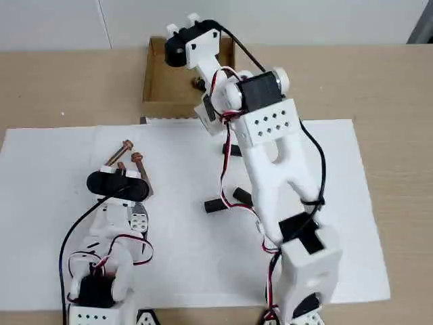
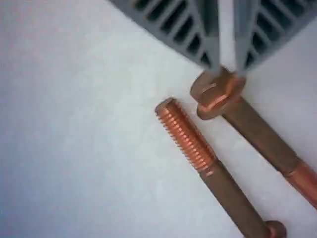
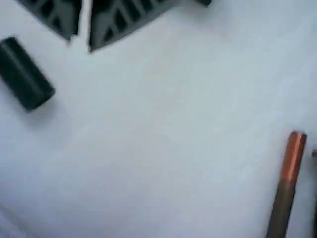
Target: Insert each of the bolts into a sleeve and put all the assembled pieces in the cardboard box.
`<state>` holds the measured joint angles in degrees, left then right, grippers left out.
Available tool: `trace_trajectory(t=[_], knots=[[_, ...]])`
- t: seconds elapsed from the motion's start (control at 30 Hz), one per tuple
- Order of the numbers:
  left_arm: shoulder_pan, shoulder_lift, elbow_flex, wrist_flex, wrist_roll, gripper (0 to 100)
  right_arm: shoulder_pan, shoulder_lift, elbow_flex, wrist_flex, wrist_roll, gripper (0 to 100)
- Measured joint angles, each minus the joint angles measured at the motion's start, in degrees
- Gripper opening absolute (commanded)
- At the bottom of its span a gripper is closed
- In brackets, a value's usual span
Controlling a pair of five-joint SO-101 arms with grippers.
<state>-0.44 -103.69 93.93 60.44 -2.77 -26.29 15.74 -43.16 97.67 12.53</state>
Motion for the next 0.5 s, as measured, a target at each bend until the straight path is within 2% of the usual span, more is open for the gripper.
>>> trace_trajectory(t=[0.23,0.43,0.5], knots=[[0.00,0.00,0.00,0.00,0.00,1,0.00,-13.63,22.59,0.00,0.00,0.4],[0.00,0.00,0.00,0.00,0.00,1,0.00,-15.56,35.25,0.00,0.09,0.4],[0.00,0.00,0.00,0.00,0.00,1,0.18,-15.56,37.54,0.00,2.73,0.5]])
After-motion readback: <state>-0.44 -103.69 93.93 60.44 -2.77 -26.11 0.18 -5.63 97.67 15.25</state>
